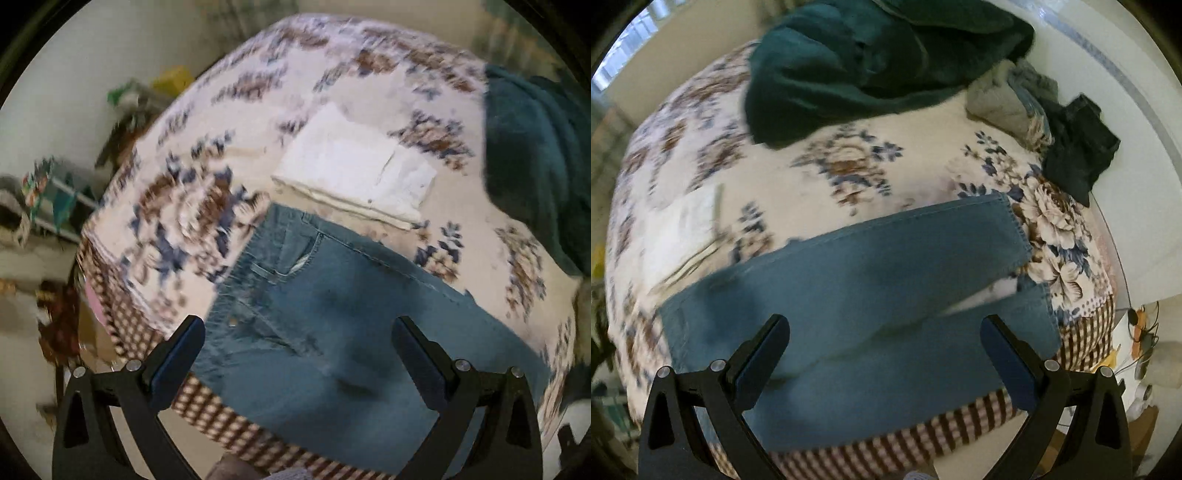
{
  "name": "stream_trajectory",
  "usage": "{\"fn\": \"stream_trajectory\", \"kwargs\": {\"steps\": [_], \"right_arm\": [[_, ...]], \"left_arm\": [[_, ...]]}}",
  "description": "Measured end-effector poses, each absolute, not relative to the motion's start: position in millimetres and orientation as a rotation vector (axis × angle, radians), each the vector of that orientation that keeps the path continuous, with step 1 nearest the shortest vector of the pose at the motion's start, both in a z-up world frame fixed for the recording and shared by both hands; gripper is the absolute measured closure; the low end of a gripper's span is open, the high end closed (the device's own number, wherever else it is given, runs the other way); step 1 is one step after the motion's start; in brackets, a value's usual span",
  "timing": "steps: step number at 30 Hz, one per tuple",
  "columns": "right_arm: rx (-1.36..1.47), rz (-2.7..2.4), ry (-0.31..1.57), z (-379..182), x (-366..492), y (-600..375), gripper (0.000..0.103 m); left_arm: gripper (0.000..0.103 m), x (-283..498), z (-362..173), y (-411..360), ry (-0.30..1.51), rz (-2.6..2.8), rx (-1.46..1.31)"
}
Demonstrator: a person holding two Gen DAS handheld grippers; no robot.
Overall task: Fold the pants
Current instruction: 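Lower both tools toward the jeans, left at waistband, right at leg hems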
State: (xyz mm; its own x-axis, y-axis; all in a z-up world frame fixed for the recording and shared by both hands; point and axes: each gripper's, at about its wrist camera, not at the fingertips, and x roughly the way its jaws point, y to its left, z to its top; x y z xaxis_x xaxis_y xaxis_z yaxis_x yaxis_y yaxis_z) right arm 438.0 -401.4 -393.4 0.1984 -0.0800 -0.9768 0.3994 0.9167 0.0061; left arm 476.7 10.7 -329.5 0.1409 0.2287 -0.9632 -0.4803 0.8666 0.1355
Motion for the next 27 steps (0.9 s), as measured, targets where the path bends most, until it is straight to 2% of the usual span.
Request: {"fn": "stream_trajectory", "kwargs": {"steps": [11, 16, 23, 25, 26, 27], "right_arm": [[0.619, -0.629, 1.466, -588, 518, -507, 0.0], [0.653, -0.717, 1.503, -649, 549, -519, 0.0], [0.701, -0.761, 1.602, -712, 565, -511, 0.0], [0.705, -0.769, 1.606, -718, 563, -507, 0.0], [0.708, -0.769, 1.603, -719, 562, -507, 0.0], [0.712, -0.768, 1.598, -720, 560, -505, 0.002]], "left_arm": [[0.0, 603, -520, 45, 1.59, 0.732, -0.559], [0.0, 638, -569, 57, 1.662, 0.779, -0.609], [0.0, 644, -592, 74, 1.694, 0.836, -0.617], [0.007, 642, -589, 79, 1.653, 0.824, -0.643], [0.015, 640, -585, 82, 1.628, 0.82, -0.667], [0.028, 638, -581, 84, 1.607, 0.812, -0.687]]}}
